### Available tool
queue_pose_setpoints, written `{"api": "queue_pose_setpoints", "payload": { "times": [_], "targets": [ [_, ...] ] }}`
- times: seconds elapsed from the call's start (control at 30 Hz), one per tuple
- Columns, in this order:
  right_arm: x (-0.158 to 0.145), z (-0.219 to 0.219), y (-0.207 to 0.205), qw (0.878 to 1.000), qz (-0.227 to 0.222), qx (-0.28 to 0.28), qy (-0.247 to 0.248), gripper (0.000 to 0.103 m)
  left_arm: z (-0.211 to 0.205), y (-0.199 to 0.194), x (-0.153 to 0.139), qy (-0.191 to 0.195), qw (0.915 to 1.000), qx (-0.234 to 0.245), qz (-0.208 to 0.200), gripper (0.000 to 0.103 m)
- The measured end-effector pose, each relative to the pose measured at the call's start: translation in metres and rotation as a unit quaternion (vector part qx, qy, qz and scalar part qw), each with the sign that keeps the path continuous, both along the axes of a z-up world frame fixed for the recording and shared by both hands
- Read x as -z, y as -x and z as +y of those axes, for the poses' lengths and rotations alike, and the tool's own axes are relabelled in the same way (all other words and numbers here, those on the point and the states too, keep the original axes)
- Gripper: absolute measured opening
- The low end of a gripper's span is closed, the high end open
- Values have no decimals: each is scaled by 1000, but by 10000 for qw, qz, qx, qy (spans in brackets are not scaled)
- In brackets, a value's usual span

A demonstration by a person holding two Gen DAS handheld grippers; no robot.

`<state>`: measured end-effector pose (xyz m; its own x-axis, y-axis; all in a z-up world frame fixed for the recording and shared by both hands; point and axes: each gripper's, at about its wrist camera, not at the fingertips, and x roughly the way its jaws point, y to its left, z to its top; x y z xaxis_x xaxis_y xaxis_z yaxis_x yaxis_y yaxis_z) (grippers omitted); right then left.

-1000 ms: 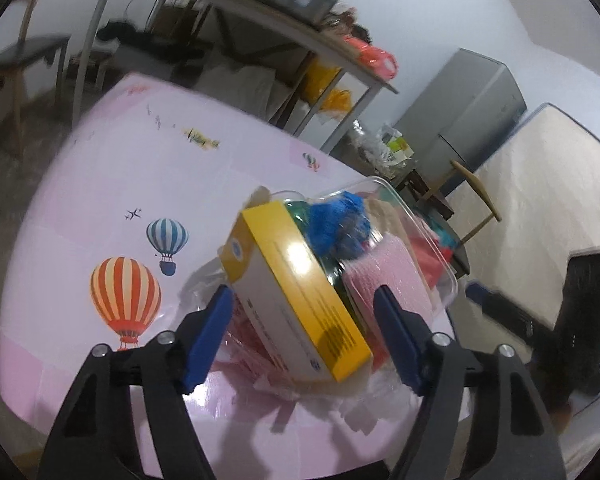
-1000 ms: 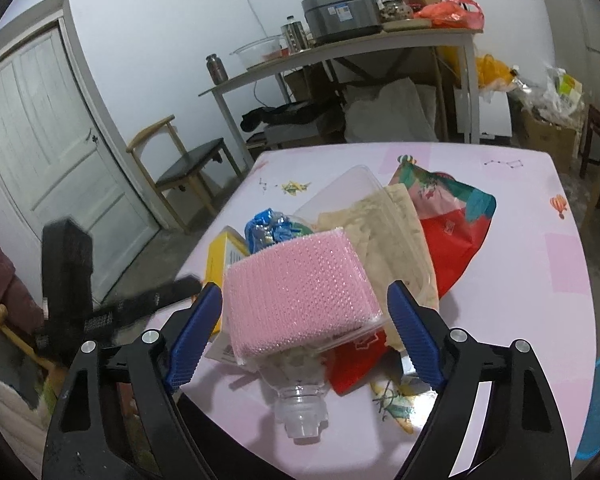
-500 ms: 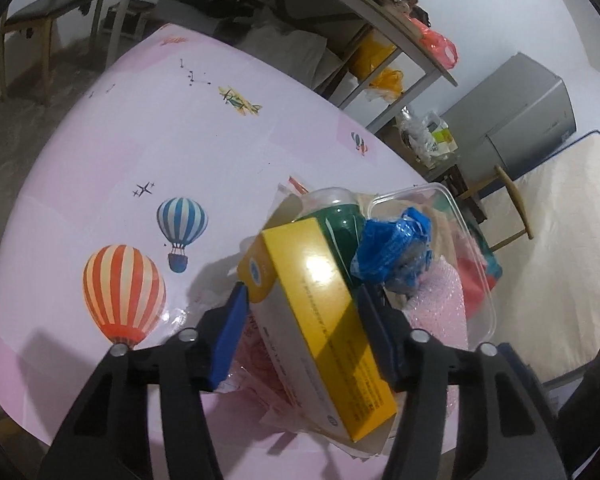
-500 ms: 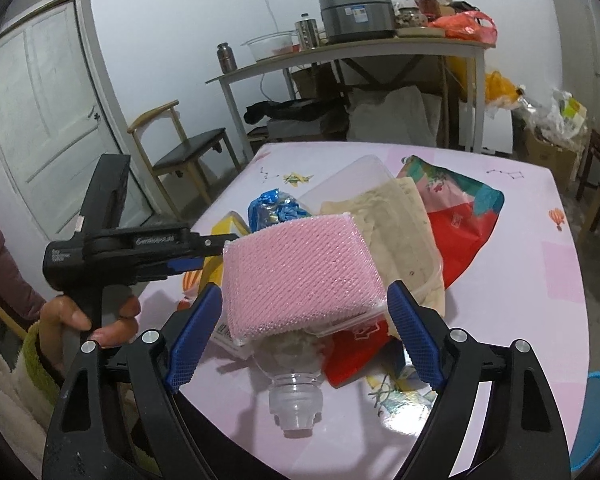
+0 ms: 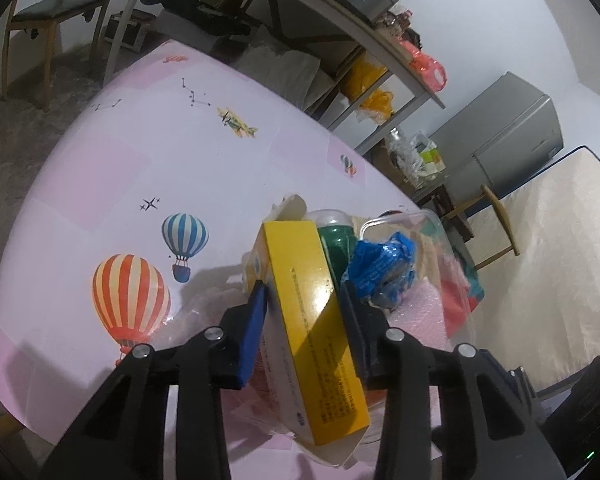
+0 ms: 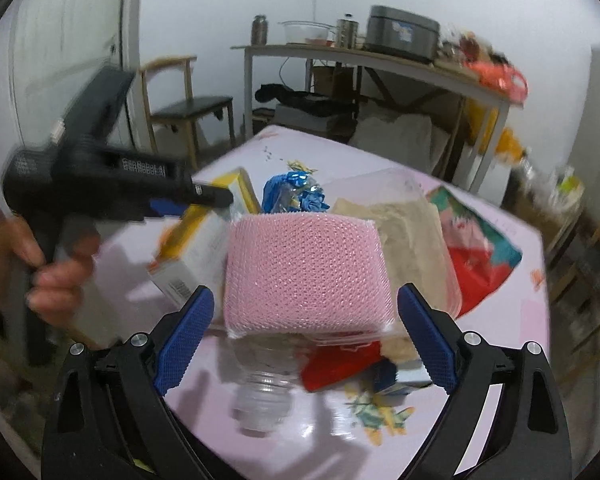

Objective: Collect trash
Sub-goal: 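Grasp the yellow medicine box with the left tool while the right tool grasps the pink sponge, then lift the yellow box and pink sponge and carry both toward the blue wastebasket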

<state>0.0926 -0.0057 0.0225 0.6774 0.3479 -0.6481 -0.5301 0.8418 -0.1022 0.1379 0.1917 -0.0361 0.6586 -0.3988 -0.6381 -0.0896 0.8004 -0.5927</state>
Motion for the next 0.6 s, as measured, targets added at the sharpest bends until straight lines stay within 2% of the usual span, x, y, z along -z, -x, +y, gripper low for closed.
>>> {"api": "queue_pose_setpoints", "payload": {
  "times": [0.13,0.23,0.4,0.6],
  "targets": [
    [12,24,10,9945,-542,-98,889,88,3,3,-2,167,9997,-9,-180,35],
    [21,38,15,9868,-831,-130,1383,82,6,5,-5,310,9989,-5,-341,35],
    [34,53,15,9750,-1089,-132,1934,75,13,8,-4,583,9972,-10,-473,35],
    [46,65,18,9575,-1463,-58,2487,73,18,12,-4,716,9958,-22,-563,34]
  ]
}}
